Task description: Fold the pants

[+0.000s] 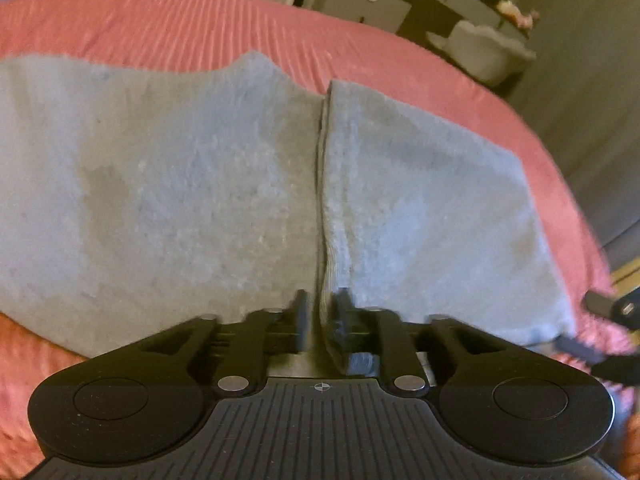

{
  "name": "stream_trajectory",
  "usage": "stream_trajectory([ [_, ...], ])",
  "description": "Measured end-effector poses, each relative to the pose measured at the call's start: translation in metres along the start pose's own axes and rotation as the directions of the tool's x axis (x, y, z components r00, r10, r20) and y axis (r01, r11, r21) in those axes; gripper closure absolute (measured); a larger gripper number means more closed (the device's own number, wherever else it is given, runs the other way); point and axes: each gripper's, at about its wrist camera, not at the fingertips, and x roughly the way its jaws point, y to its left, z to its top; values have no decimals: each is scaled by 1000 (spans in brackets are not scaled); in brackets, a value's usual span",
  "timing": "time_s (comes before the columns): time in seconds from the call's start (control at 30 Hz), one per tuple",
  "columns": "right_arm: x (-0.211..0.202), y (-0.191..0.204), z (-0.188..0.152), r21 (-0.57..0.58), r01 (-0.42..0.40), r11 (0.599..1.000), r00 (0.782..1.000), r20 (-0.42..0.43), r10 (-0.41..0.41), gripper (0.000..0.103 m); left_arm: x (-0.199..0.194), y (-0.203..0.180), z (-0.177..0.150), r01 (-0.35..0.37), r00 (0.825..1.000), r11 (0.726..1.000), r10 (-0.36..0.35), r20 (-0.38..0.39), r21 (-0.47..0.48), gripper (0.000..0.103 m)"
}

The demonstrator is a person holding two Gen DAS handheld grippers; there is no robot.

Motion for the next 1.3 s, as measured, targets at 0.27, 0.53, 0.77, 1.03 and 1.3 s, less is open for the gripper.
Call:
stream_trajectory([
  [0.27, -5, 0, -2, 2, 40, 999, 999, 10, -40, 15, 24, 2, 4, 188, 968, 976, -203, -148, -109, 26],
  [0.53, -15, 6, -7, 7, 83, 997, 995, 46, -83, 10, 40, -18, 5, 231, 958, 973, -228, -174, -2, 36],
  [0.77, 3, 5, -13, 39, 108, 993, 994, -6, -107, 10, 39, -11, 4, 254, 953, 966, -257, -163, -41, 77],
  [1.03, 20, -8, -9, 104, 73, 992, 995, 59, -79, 10, 38, -7, 1, 177, 972, 984, -177, -154, -16, 83],
  [1.3, 12, -2, -6, 27, 255, 967, 959, 117, -257, 19, 34, -11, -4, 155, 981, 987, -147, -128, 50, 82],
])
